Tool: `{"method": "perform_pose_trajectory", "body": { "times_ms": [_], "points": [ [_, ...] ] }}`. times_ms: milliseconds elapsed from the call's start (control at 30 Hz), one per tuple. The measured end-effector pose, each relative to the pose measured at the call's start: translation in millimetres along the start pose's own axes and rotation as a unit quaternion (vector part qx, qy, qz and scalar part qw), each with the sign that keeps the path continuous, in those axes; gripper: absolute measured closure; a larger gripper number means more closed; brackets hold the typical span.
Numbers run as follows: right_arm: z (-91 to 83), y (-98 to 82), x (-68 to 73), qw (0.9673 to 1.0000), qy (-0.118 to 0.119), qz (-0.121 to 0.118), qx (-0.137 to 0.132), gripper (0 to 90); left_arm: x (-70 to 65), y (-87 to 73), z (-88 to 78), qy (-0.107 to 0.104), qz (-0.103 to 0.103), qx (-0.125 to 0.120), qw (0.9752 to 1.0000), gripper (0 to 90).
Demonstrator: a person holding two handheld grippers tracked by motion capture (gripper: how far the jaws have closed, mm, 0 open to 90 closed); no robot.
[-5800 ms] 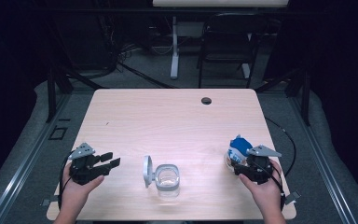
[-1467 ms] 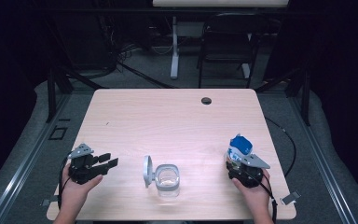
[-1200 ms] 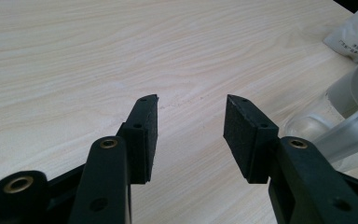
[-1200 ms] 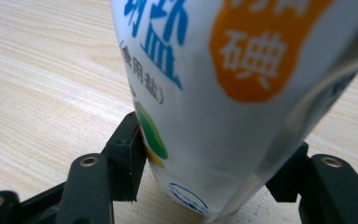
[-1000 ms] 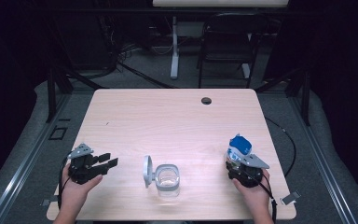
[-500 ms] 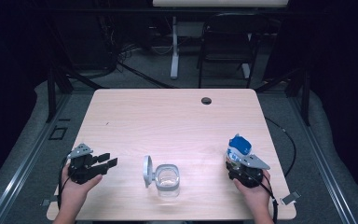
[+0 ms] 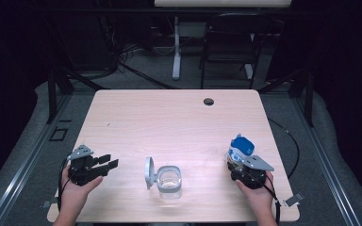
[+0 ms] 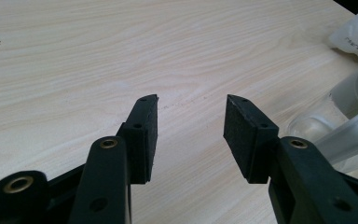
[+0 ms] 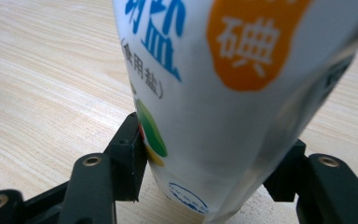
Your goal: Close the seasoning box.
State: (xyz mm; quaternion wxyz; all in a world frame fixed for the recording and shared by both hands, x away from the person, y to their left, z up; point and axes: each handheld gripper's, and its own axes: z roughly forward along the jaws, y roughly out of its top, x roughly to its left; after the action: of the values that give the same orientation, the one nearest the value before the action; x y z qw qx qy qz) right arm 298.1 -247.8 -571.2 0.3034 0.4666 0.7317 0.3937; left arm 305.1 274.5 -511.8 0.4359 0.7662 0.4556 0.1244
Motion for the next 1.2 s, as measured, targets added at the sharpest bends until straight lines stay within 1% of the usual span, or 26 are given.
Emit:
{"method": "perform_pose_trajectory", "body": {
  "times_ms": [33,100,133,200,267,300,333,367,400,467,500,533,567,600,767,1033,1100,1133,1167,1200],
  "points": [
    [-1.0,0.9,-0.5,1.0000,-0.001,-0.004,0.004,41.7,0.3,0.0,-0.2,0.000,0.002,0.000,1.0000,55.3],
    [-1.3,1.7,-0.3,1.0000,-0.004,-0.003,0.001,41.7,0.5,0.1,-0.7,0.000,0.002,0.000,1.0000,55.3],
    [-2.6,2.8,-1.0,0.9999,-0.006,-0.007,0.007,41.7,0.4,0.0,-0.6,0.000,0.002,-0.002,1.0000,55.3],
    [-3.6,4.5,-1.7,1.0000,-0.004,-0.005,0.005,41.7,0.5,-0.3,-1.2,0.001,0.002,-0.002,1.0000,55.3],
    [-4.2,6.3,-0.7,1.0000,-0.002,-0.002,-0.003,41.7,0.7,-0.7,-1.6,0.001,0.002,-0.003,1.0000,55.3],
    [-6.1,9.6,0.3,0.9999,-0.005,-0.014,0.001,41.7,0.9,-1.1,-2.5,0.002,0.002,-0.001,1.0000,55.2],
    [-6.1,9.6,0.3,0.9999,-0.005,-0.014,0.001,41.7,0.9,-1.1,-2.5,0.002,0.002,-0.001,1.0000,55.2],
    [-7.1,11.4,0.8,0.9997,-0.006,-0.022,0.004,41.7,1.0,-1.4,-2.8,0.002,0.001,-0.001,1.0000,55.2],
    [-6.5,12.0,2.1,0.9998,-0.003,-0.018,-0.003,41.7,1.3,-1.8,-3.3,0.003,0.002,-0.002,1.0000,55.2],
    [-7.6,15.8,4.3,0.9997,-0.001,-0.025,-0.001,41.7,1.6,-2.5,-4.1,0.004,0.000,-0.002,1.0000,55.2],
    [-6.9,17.1,6.1,0.9997,0.002,-0.023,-0.006,41.7,1.7,-2.8,-4.6,0.005,0.000,-0.002,1.0000,55.2],
    [-7.8,19.2,7.0,0.9996,0.003,-0.028,-0.001,41.7,1.8,-3.3,-5.1,0.005,-0.002,-0.002,1.0000,55.2],
    [-7.3,22.2,10.4,0.9994,0.009,-0.032,-0.004,41.7,2.5,-4.1,-6.3,0.005,-0.002,-0.002,1.0000,55.2],
    [-7.3,22.2,10.4,0.9994,0.009,-0.032,-0.004,41.7,2.5,-4.1,-6.3,0.005,-0.002,-0.002,1.0000,55.2],
    [-5.5,30.9,20.1,0.9986,0.022,-0.048,-0.011,41.7,5.0,-7.2,-11.1,0.011,-0.005,-0.002,0.9999,55.2],
    [-2.6,40.5,29.9,0.9977,0.039,-0.050,-0.024,41.7,7.4,-11.9,-17.4,0.017,-0.010,-0.004,0.9998,55.2],
    [-1.7,44.4,33.1,0.9972,0.042,-0.060,-0.019,41.7,8.9,-14.2,-20.4,0.020,-0.012,-0.005,0.9997,55.2],
    [-1.7,44.4,33.1,0.9972,0.042,-0.060,-0.019,41.7,8.9,-14.2,-20.4,0.020,-0.012,-0.005,0.9997,55.2],
    [-0.5,45.1,35.1,0.9971,0.044,-0.058,-0.025,41.7,9.5,-14.9,-21.7,0.022,-0.012,-0.004,0.9997,55.2],
    [-0.8,46.8,35.7,0.9967,0.044,-0.064,-0.020,41.7,10.1,-15.7,-22.7,0.023,-0.014,-0.004,0.9996,55.3]
  ]
}}
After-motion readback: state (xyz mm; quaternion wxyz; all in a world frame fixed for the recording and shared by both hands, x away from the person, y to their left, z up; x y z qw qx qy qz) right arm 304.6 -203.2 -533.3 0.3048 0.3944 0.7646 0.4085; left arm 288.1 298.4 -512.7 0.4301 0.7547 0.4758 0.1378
